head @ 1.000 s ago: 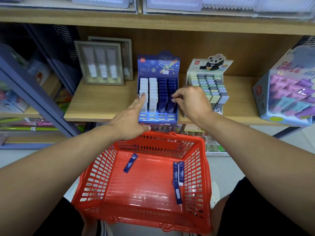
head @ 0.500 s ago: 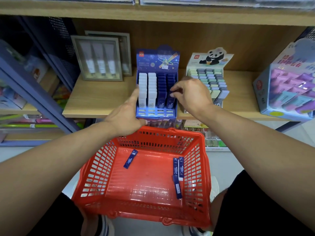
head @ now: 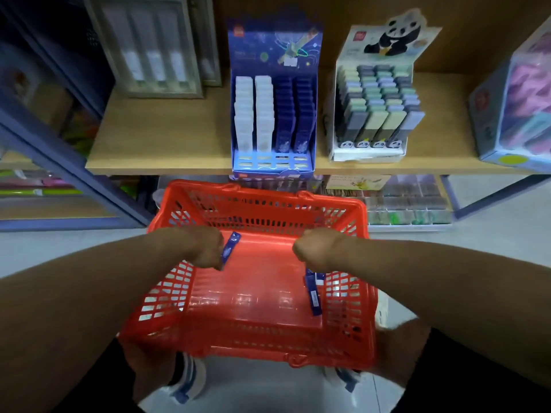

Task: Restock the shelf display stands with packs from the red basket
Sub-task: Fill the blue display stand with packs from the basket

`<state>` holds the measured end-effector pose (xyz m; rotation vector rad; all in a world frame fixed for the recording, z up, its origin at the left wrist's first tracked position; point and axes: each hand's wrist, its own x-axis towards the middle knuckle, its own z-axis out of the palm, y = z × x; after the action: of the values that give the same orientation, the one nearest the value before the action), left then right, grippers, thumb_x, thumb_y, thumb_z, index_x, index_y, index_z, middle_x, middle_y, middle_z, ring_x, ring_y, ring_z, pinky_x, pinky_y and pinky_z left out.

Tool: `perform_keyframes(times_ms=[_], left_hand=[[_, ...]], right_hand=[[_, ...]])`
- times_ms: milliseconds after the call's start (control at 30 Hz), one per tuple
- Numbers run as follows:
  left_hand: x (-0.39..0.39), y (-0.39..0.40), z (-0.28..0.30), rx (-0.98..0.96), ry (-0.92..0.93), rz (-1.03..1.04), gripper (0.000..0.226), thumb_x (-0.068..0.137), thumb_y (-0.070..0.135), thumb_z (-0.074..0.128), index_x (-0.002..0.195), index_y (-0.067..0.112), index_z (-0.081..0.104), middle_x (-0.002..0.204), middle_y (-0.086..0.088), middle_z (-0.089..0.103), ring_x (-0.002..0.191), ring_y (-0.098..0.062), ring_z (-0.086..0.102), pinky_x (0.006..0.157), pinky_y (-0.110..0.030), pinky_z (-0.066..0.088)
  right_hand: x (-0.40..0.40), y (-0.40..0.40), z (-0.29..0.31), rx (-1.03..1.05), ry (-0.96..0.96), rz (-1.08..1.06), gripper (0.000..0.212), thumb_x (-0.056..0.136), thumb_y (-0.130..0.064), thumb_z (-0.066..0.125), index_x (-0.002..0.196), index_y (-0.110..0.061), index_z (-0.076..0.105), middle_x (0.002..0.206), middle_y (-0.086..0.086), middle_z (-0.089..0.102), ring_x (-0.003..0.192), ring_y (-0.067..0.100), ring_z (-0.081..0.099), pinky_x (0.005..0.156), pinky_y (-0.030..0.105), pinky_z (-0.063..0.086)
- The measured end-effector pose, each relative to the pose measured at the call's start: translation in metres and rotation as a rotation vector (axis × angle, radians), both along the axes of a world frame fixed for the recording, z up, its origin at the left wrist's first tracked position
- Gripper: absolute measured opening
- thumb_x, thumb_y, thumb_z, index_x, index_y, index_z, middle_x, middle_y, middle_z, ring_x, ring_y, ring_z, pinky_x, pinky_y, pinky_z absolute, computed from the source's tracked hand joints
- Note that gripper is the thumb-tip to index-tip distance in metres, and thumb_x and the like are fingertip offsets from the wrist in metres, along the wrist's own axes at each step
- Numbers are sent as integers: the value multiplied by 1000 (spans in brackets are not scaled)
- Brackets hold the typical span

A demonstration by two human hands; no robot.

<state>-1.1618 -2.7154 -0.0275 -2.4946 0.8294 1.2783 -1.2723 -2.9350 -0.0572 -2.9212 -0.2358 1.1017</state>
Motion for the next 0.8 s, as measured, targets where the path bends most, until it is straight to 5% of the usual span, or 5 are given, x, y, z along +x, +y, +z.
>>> perform_keyframes(times_ms=[133, 233, 300, 400, 800], left_hand=[[9, 8, -62, -50, -85, 131, 49, 94, 41, 64, 131, 9, 60, 135, -13, 60, 124, -29, 57, 98, -30, 44], [7, 9, -118, -130, -103, 329, 45, 91, 33, 65, 128, 8, 59, 127, -16, 64, 118, -33, 61, 95, -33, 47], [1, 8, -146, -149, -83, 436, 42, 88, 27, 67, 125, 8, 58, 123, -17, 66, 114, -35, 62, 89, -34, 48], [-4, 6, -176, -190, -110, 527, 36, 89, 26, 64, 117, 5, 56, 119, -19, 64, 110, -38, 62, 85, -37, 47], [-1, 2, -237, -259, -161, 637, 33, 93, 26, 60, 119, 6, 54, 117, -19, 61, 110, -39, 60, 89, -40, 46]], right_hand=[[-20, 8, -87, -94, 42, -342, 34, 89, -13, 66, 120, 1, 61, 122, 19, 64, 112, 34, 63, 88, 35, 53], [-45, 22, -125, -108, -57, -629, 32, 92, -16, 65, 118, 2, 62, 74, 3, 51, 61, 12, 50, 51, 18, 42], [-61, 33, -148, -102, 14, -545, 34, 106, -16, 36, 136, -3, 48, 86, -2, 53, 76, 3, 53, 60, 11, 45], [-62, 44, -165, -55, 1, -678, 35, 107, -23, 29, 137, -10, 41, 128, 11, 62, 119, 25, 61, 97, 34, 47], [-57, 72, -179, 35, 2, -530, 46, 97, -4, 32, 141, -16, 36, 131, 7, 61, 116, 26, 62, 90, 37, 49]])
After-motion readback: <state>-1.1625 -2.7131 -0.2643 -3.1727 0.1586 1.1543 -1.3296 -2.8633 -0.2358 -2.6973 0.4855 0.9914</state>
